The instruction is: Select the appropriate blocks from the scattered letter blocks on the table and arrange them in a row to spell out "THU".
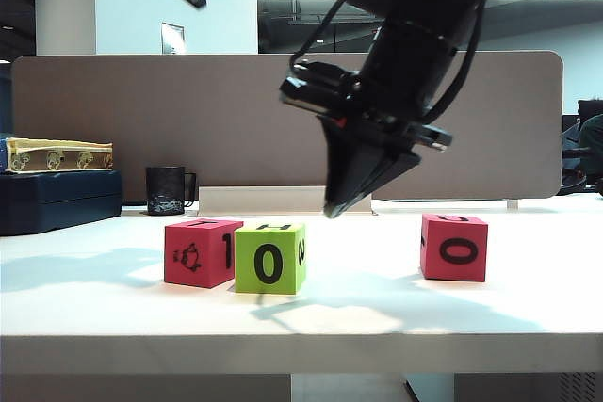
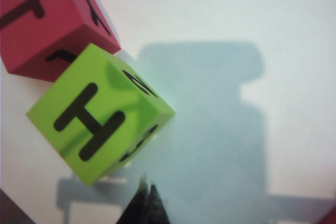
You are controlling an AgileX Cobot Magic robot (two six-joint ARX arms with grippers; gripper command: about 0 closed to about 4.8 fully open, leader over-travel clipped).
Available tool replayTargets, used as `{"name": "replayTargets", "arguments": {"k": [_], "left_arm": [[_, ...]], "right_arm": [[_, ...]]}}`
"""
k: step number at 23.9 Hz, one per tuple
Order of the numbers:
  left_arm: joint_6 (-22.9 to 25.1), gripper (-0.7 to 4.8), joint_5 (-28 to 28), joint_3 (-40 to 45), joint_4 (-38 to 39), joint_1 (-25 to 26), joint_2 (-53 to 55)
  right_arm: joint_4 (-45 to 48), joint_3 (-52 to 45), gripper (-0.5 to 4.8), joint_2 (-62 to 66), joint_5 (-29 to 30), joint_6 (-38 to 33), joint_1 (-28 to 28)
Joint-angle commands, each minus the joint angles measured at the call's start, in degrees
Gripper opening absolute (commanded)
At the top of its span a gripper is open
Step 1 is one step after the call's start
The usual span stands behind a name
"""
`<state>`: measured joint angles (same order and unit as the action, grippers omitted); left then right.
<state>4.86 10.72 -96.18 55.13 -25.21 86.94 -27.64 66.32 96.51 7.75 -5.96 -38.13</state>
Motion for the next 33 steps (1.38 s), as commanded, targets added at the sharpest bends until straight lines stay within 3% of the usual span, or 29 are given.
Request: {"name": "replayTargets", "arguments": {"k": [1,4,10,25,33], "left_arm": [[0.7,-0.06,2.6,0.0,2.2,-0.1,-1.7],[0.8,-0.06,2.7,0.0,4.5,-0.1,-2.4],[2.1,-0.06,9.1,0.0,8.1,-0.8,-2.5],[2.2,-0.06,9.0,0.0,8.3,-1.9,-2.6],[3.2,-0.06,9.0,0.0,9.4,-1.9,-2.6]], "right_arm": [[2.0,0.3,-0.02,0.6,1.2,-0.3,-0.5],[3.0,0.3,-0.02,1.4,1.4,-0.5,-0.9],[3.9,0.3,-0.02,2.6,1.4,-1.1,-1.1],[8.8,0.3,-0.02,5.3,3.9,-1.9,-1.5],[5.5,4.0,-0.02,4.4,-2.9,0.1,0.4]]}}
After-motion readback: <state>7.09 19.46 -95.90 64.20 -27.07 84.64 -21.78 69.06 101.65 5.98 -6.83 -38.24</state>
